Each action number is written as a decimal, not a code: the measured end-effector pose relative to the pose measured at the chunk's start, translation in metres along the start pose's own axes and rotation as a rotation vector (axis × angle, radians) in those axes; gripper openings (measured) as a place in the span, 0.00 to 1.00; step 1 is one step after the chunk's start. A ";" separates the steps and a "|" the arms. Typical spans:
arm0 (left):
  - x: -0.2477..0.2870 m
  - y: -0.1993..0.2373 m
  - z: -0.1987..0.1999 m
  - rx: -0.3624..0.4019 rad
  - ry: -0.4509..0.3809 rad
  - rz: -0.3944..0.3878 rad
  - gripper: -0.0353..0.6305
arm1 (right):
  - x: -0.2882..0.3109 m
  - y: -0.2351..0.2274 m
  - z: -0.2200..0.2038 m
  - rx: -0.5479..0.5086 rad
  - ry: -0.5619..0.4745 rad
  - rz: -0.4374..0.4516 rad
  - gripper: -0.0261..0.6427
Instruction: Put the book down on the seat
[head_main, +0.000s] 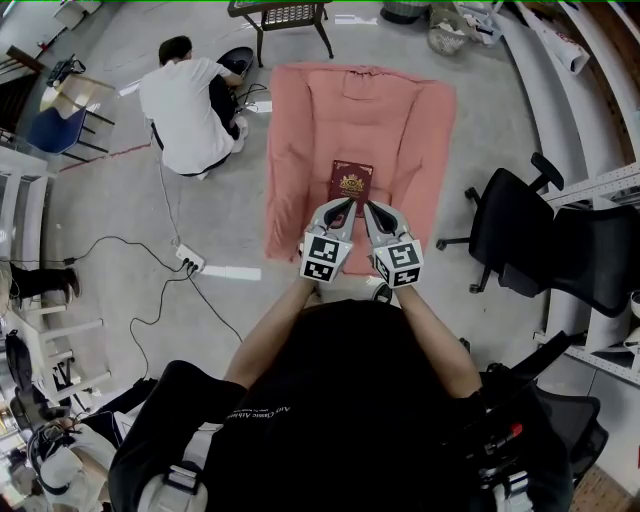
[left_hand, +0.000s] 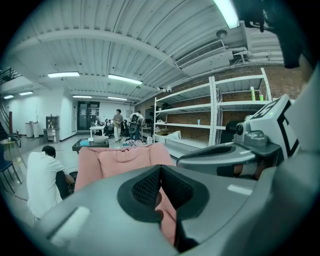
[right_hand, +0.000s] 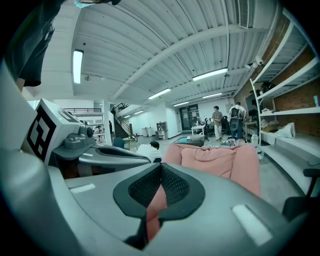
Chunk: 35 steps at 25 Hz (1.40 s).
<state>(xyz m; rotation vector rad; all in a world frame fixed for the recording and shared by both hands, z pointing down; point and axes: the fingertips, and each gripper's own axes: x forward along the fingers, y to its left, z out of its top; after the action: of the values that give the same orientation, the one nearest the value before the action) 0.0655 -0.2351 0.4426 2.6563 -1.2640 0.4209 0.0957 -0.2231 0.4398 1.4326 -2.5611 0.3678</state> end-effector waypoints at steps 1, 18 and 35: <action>0.001 0.001 -0.002 0.000 0.004 0.001 0.06 | 0.002 -0.001 -0.004 -0.003 0.010 -0.003 0.06; 0.002 0.002 -0.038 -0.029 0.106 -0.003 0.06 | 0.008 -0.003 -0.023 0.009 0.066 -0.004 0.06; -0.004 -0.004 -0.031 -0.040 0.083 -0.001 0.06 | -0.001 0.002 -0.026 0.007 0.070 0.000 0.06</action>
<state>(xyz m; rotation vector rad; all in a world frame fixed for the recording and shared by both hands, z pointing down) 0.0603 -0.2209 0.4706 2.5783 -1.2335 0.4952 0.0956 -0.2136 0.4639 1.3963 -2.5070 0.4193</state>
